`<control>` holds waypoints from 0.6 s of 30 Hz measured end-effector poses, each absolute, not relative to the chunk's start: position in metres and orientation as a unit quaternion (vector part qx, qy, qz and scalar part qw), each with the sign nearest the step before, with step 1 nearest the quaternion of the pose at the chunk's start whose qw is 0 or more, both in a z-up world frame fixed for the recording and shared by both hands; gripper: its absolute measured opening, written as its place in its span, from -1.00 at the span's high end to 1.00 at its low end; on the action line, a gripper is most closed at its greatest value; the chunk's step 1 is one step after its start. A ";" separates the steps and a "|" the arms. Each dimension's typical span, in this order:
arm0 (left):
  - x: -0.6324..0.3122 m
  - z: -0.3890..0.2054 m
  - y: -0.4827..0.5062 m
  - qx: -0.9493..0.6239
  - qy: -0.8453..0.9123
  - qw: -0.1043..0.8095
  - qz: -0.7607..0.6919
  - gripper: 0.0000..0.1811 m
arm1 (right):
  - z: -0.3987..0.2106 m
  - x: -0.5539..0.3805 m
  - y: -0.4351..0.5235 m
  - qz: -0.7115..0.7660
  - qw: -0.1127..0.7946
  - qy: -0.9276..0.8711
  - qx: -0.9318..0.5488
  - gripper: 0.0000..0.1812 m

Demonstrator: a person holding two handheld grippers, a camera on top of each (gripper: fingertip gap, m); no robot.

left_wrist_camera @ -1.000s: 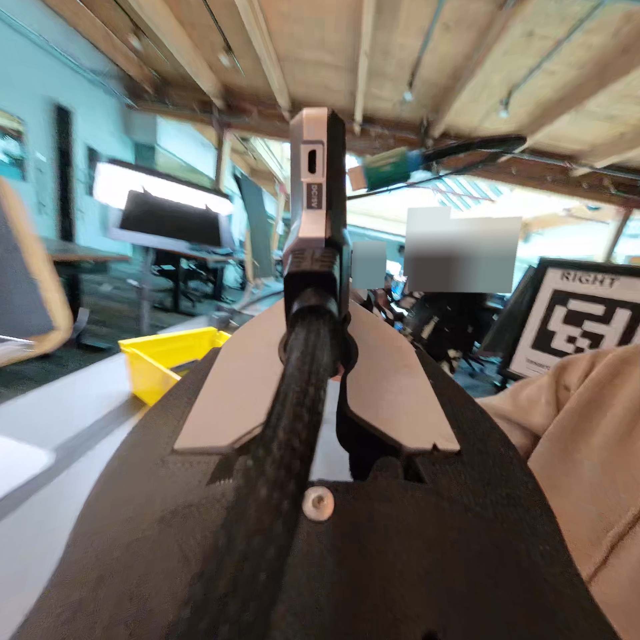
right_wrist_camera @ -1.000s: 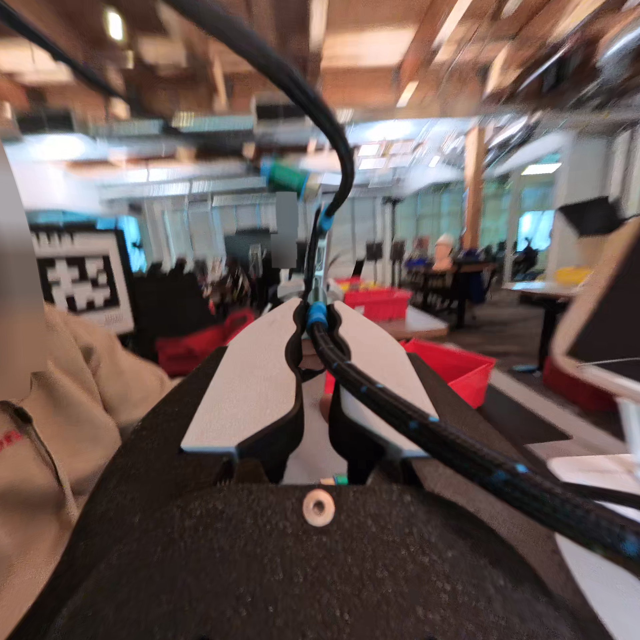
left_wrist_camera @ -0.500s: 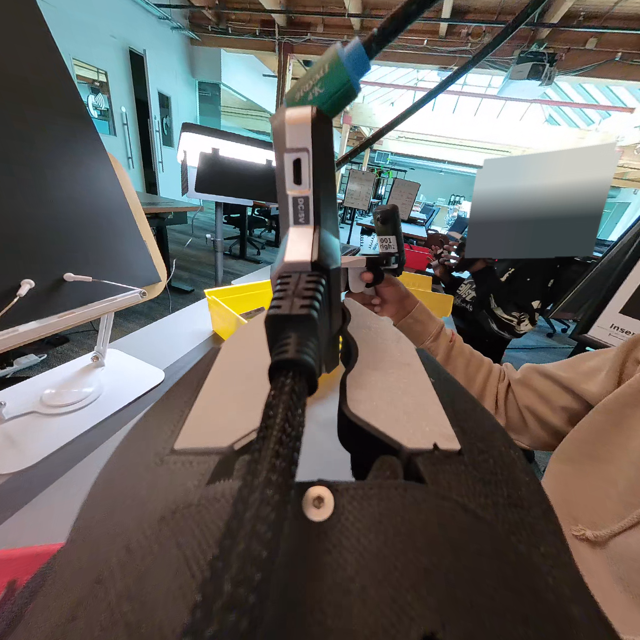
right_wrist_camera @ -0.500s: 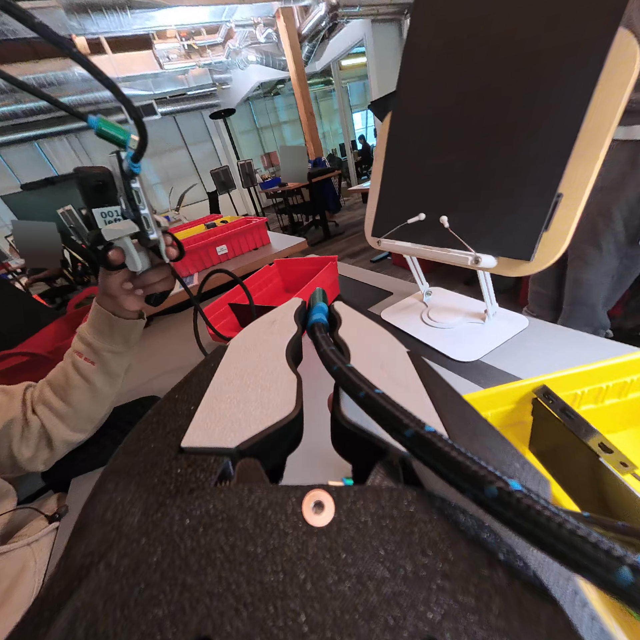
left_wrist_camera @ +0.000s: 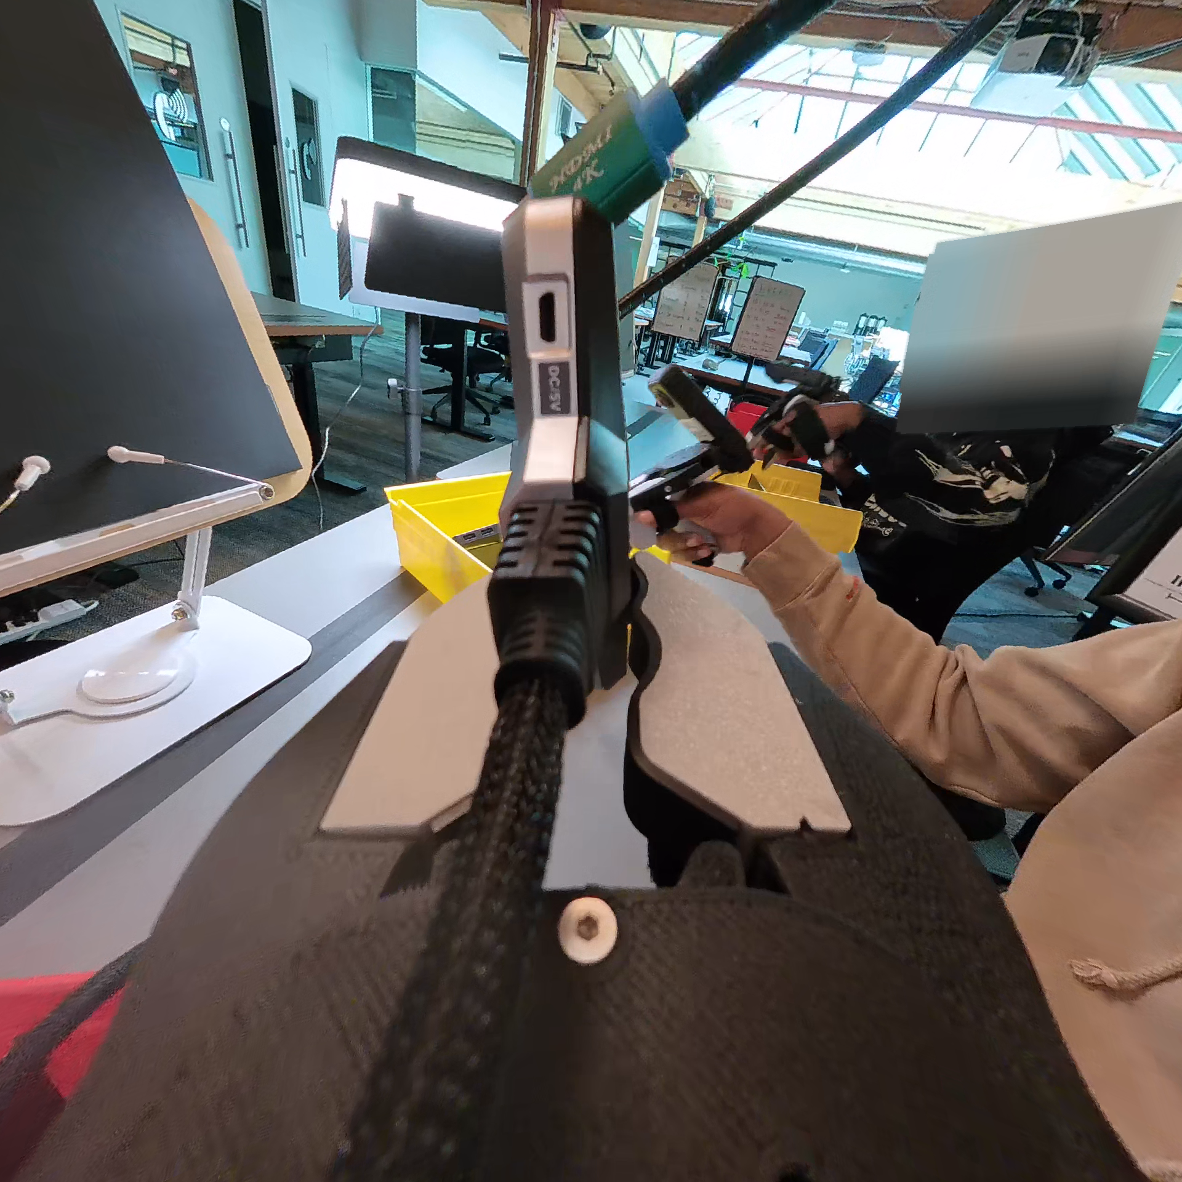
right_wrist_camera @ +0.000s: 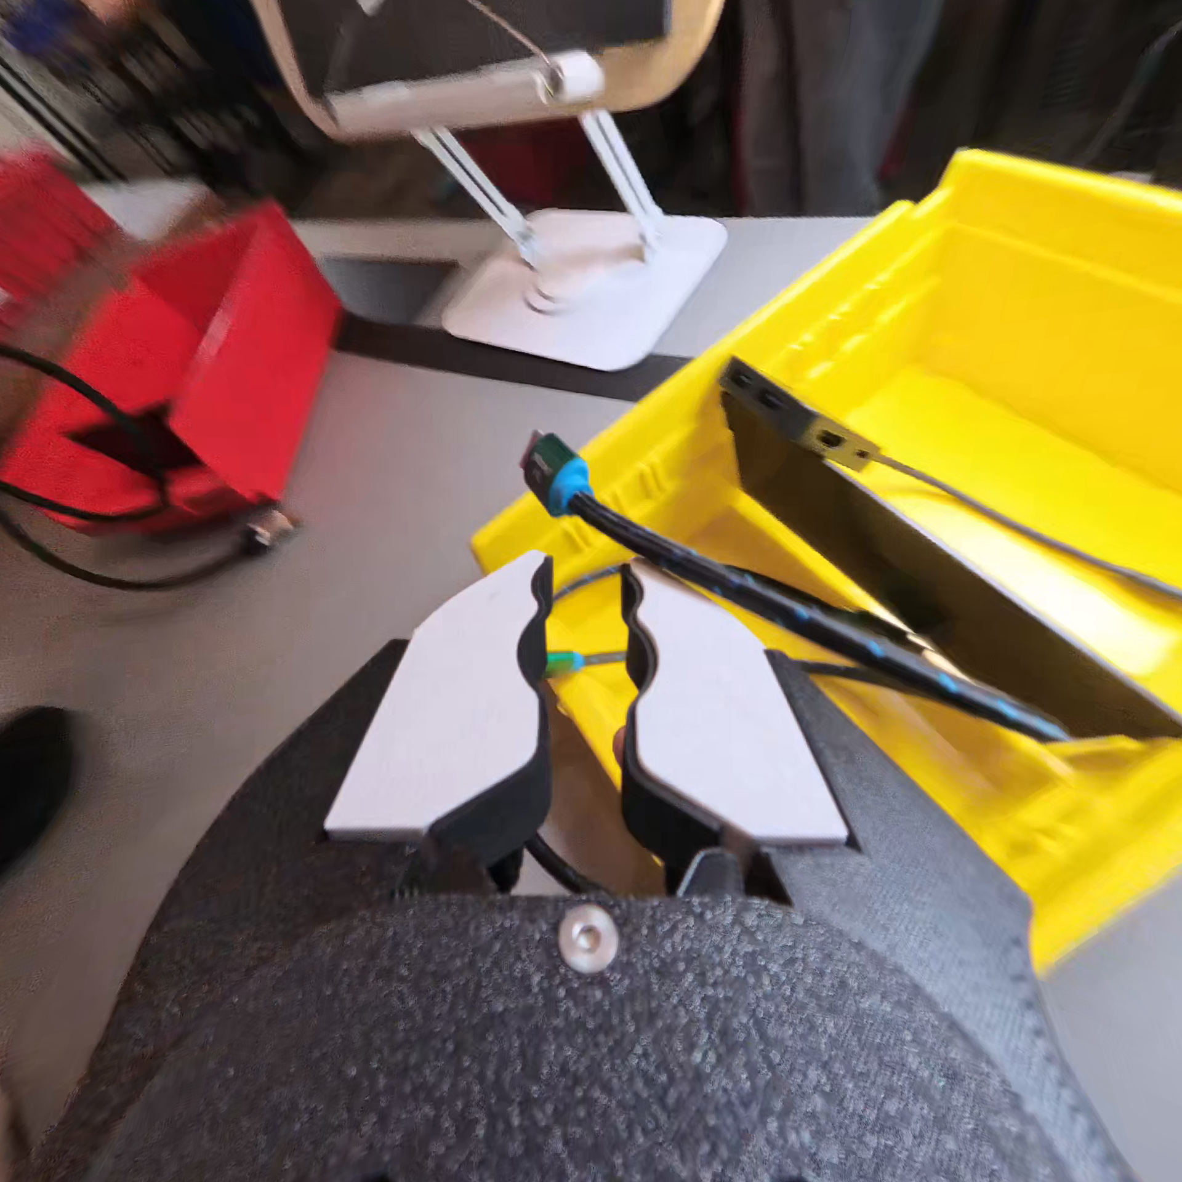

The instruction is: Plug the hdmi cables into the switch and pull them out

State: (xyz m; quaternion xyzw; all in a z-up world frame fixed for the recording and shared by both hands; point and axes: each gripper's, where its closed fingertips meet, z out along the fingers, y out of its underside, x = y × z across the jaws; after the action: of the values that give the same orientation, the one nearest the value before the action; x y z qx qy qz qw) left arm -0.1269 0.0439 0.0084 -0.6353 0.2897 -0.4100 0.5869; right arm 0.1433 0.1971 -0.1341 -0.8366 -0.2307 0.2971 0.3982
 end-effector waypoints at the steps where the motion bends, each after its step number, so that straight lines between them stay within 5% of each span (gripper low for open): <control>1: -0.127 0.008 0.045 -0.636 0.288 0.586 -0.412 0.77 | -0.134 0.152 0.192 0.266 0.392 -0.249 -0.845 0.79; 12: -0.115 -0.007 0.051 -0.654 0.292 0.567 -0.408 0.78 | -0.082 0.161 0.184 0.058 0.499 -0.332 -0.798 0.77; 18: -0.109 -0.015 0.053 -0.660 0.296 0.556 -0.409 0.77 | -0.069 0.149 0.213 0.020 0.608 -0.306 -0.732 0.94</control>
State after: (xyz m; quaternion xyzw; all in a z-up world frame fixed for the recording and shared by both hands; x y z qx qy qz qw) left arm -0.1092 0.0535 -0.0147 -0.6605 0.2957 -0.4091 0.5558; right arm 0.1487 0.2134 -0.0690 -0.7319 -0.3063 0.0199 0.6083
